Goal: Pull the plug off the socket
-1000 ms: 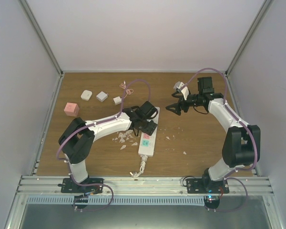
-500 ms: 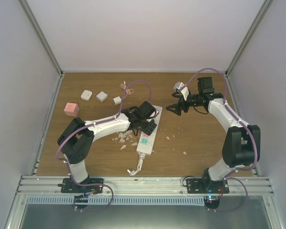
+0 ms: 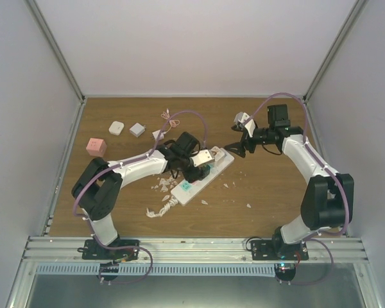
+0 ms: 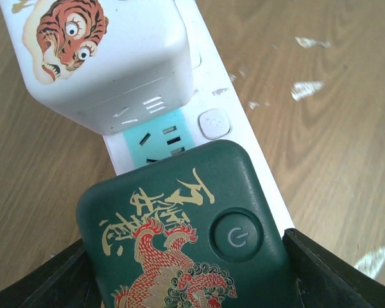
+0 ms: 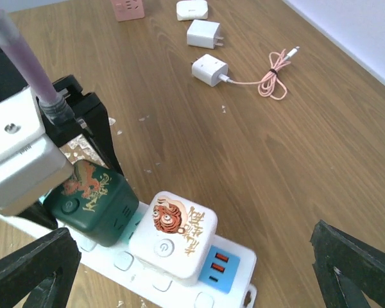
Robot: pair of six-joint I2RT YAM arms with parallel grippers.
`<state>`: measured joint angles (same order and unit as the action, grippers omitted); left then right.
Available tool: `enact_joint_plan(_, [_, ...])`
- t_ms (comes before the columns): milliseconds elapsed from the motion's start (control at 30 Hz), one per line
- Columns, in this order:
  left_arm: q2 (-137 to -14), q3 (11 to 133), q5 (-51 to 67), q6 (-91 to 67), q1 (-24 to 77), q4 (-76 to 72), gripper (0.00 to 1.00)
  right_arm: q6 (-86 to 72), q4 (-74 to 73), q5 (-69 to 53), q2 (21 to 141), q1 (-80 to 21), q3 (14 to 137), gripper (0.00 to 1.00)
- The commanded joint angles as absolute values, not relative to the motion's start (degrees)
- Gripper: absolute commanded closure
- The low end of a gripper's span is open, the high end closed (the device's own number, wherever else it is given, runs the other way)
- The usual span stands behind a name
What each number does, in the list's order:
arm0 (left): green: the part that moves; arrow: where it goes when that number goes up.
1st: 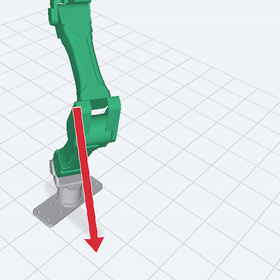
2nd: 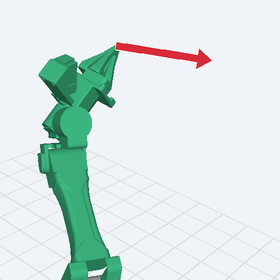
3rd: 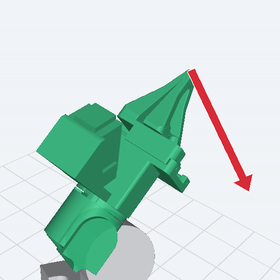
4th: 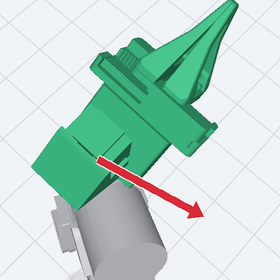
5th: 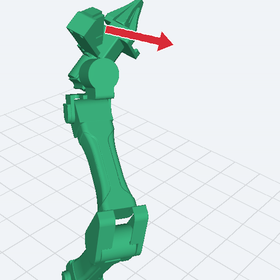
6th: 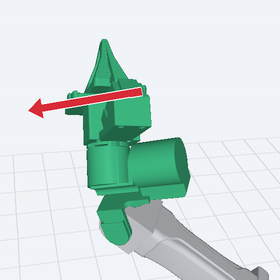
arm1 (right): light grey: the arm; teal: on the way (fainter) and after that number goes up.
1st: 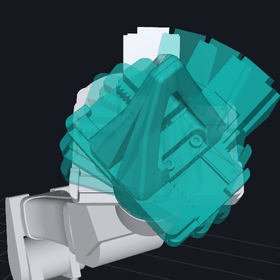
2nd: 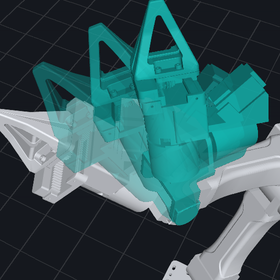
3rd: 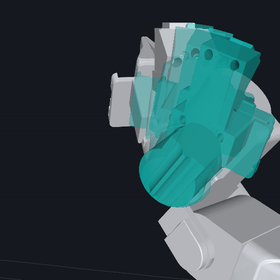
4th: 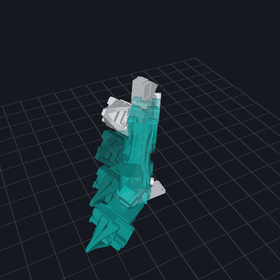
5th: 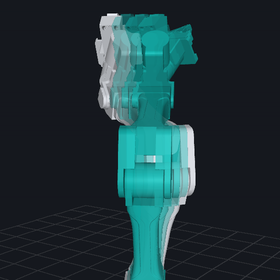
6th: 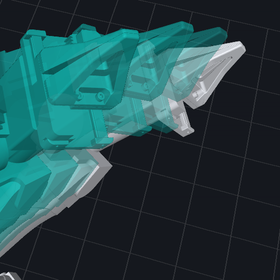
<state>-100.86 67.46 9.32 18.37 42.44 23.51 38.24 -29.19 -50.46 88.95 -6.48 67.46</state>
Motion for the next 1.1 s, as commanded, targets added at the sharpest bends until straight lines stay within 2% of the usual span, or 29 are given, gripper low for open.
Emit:
enact_joint_plan(0, [-99.3,65.4,18.5,37.4,39.0,32.0,0.54,41.7,-31.0,-52.3,87.3,-6.9,65.6,0.0])
enact_joint_plan(267, [-97.4,60.4,24.1,57.8,34.1,35.4,0.5,46.8,-32.4,-53.4,85.9,-7.9,62.9,0.0])
enact_joint_plan(500, [-96.1,56.5,28.7,69.7,30.6,34.8,0.46,49.7,-33.9,-50.8,87.4,-12.5,60.3,0.0])
enact_joint_plan(600, [-95.5,56.6,31.8,68.5,29.5,33.9,0.38,49.0,-31.9,-48.1,87.5,-16.1,58.8,0.01])
enact_joint_plan(700, [-94.4,55.5,35.6,62.7,29.1,30.7,0.23,48.8,-29.5,-44.5,87.4,-19.3,57.3,0.0])
enact_joint_plan(867, [-89.7,50.8,40.0,53.1,29.1,23.6,0.05,49.7,-29.3,-43.5,89.3,-21.5,57.1,0.0])
enact_joint_plan(933, [-87.8,49.1,40.6,50.2,29.1,20.8,0.04,50.3,-29.4,-43.3,90.2,-22.1,57.1,0.0])
enact_joint_plan(1067, [-86.5,47.8,40.2,44.8,29.1,16.6,0.08,51.0,-29.4,-42.6,91.5,-23.5,57.0,0.02])
